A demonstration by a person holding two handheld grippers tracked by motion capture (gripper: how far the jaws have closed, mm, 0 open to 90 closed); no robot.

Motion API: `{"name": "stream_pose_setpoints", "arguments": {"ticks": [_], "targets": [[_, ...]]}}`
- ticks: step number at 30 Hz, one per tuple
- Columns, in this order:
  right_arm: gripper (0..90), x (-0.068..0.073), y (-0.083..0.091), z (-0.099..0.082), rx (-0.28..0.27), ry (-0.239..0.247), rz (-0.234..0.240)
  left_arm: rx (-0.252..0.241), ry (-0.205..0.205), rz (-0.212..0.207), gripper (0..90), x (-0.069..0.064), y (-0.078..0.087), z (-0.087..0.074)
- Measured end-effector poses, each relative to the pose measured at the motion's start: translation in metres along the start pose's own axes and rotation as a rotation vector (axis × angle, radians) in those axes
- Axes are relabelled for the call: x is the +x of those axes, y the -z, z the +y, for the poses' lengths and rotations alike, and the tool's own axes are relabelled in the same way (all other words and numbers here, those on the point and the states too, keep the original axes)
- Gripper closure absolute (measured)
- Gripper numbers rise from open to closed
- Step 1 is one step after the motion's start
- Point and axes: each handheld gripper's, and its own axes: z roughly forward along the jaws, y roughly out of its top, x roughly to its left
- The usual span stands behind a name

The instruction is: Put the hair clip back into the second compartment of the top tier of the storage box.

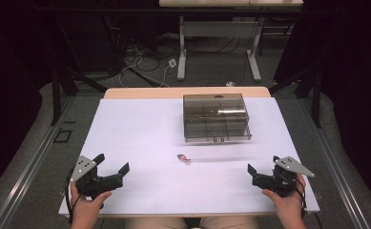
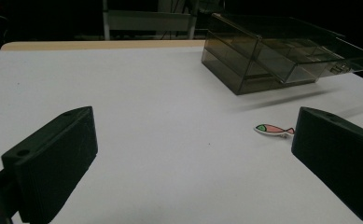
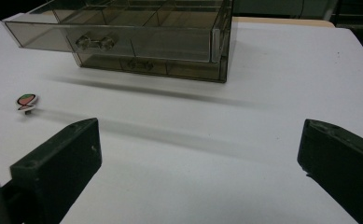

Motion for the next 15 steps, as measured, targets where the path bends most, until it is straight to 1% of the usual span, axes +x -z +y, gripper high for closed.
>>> {"name": "stream_pose_setpoints", "arguments": {"ticks": [2,4,5,6,7,8,9,10,12,13,14,15], "targets": [[0.0,0.001,0.000,0.001,0.002,0.000,0.021,-0.001,0.004,-0.003,0.5,0.000,0.000,0.000],[0.0,0.001,0.000,0.002,0.006,-0.002,0.022,0.005,0.003,-0.004,0.5,0.001,0.000,0.000],[0.3,0.003,0.000,0.002,0.004,-0.010,0.042,0.009,0.001,-0.005,0.5,0.001,0.000,0.000],[1.2,0.004,-0.001,0.002,0.004,0.001,0.051,0.005,0.006,-0.004,0.5,0.000,0.001,-0.001],[2.0,0.007,-0.001,0.002,0.007,-0.005,0.057,0.012,-0.002,-0.008,0.5,0.000,0.002,-0.001],[2.9,0.007,-0.001,0.003,0.003,0.015,0.060,0.006,-0.002,-0.005,0.5,0.000,0.003,-0.001],[4.7,0.009,-0.002,0.003,0.005,0.004,0.064,0.006,-0.002,-0.005,0.5,0.000,0.003,-0.001],[6.2,0.009,-0.002,0.004,0.002,0.017,0.064,0.014,-0.005,-0.008,0.5,-0.001,0.003,-0.002],[7.0,0.012,-0.004,0.004,-0.002,0.002,0.072,0.013,-0.004,-0.009,0.5,-0.002,0.003,-0.002],[7.7,0.013,-0.006,0.004,-0.004,0.003,0.079,0.019,-0.006,-0.011,0.5,-0.002,0.004,-0.002],[9.6,0.014,-0.006,0.005,0.009,0.006,0.078,0.017,-0.005,-0.009,0.5,-0.003,0.003,-0.002],[12.2,0.015,-0.008,0.005,0.011,0.007,0.079,0.023,-0.011,-0.011,0.5,-0.003,0.004,-0.002]]}}
